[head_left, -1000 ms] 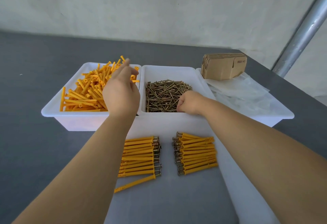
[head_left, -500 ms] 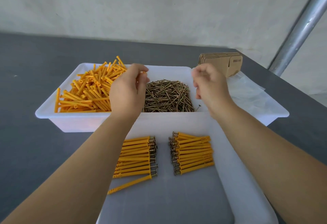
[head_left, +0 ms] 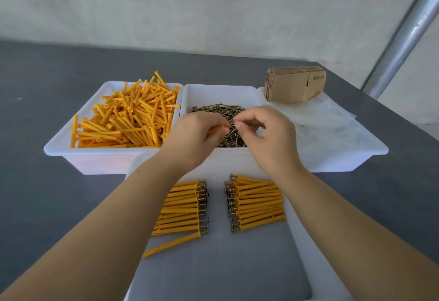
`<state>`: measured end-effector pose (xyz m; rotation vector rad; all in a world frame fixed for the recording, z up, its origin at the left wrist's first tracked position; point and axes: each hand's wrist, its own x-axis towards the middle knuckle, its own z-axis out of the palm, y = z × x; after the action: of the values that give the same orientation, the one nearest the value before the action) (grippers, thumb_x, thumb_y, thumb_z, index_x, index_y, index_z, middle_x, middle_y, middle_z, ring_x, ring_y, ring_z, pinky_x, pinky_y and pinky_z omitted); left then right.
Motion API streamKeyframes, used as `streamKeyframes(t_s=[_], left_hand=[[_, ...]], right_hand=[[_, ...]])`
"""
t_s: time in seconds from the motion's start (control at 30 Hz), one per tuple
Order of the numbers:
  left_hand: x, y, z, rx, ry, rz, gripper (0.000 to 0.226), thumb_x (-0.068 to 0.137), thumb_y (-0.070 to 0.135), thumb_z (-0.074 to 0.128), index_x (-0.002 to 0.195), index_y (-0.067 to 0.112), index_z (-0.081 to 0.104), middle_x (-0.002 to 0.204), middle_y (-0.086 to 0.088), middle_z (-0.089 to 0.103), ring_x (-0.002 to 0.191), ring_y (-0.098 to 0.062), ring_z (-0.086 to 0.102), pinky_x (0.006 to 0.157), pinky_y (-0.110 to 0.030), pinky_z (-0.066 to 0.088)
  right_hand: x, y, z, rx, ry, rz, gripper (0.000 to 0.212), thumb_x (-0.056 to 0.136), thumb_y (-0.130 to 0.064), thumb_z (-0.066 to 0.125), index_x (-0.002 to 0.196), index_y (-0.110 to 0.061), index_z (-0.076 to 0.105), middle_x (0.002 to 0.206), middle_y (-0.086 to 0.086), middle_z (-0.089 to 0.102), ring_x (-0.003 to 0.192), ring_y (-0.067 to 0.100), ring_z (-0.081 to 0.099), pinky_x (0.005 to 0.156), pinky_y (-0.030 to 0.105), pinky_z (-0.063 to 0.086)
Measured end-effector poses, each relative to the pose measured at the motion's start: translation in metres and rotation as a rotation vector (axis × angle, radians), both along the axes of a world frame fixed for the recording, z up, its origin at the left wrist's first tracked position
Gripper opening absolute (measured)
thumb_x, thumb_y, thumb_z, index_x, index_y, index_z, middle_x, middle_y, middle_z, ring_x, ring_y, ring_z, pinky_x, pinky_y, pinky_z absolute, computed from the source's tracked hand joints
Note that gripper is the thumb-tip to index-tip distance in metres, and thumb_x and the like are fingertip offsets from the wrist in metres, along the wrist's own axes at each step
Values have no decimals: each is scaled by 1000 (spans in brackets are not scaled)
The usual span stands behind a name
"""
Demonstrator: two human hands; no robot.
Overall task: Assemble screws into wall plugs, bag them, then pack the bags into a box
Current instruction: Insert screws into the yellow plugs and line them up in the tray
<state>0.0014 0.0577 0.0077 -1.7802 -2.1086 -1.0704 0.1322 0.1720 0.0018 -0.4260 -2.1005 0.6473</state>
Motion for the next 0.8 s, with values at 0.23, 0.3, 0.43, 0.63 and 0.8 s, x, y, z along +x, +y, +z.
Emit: streamKeyframes(t_s=[0.23,0.3,0.43,0.63,0.8], left_hand=[[2,-2,-1,-59,-24,-49,14,96,12,59,91,5,71,69,0,59,62,-12,51,57,-25,35],[3,-2,1,-48,-15,-46,15,95,12,61,98,6,74,76,1,59,69,-13,52,62,-23,37],[13,1,1,-46,-14,-97,15,92,2,59,93,0,73,88,-14,58,85,-25,54,72,-34,44],[12,-1,0,69,-250,-9,23,85,1,67,104,11,61,83,-5,63,74,-20,59,65,-28,49],[14,-3,2,75,-333,-60,27,82,-7,62,101,8,50,81,3,54,68,-3,49,60,-13,40]], right_hand=[[-1,-5,-4,44,-57,86,14,87,-1,67,96,-9,74,94,0,69,87,7,63,74,9,45],[-2,-6,-3,60,-35,88,21,90,0,60,106,-9,70,103,-1,68,99,10,62,83,21,51],[-5,-19,-1,-155,-23,222,36,94,-11,47,129,-14,56,129,-4,60,126,5,51,104,33,47],[-1,-16,-1,-57,-12,105,43,97,-10,53,140,-11,49,140,0,52,132,9,46,109,35,40],[-3,-20,-3,48,-256,167,37,103,-14,43,140,-12,49,123,0,63,111,15,59,91,38,51]])
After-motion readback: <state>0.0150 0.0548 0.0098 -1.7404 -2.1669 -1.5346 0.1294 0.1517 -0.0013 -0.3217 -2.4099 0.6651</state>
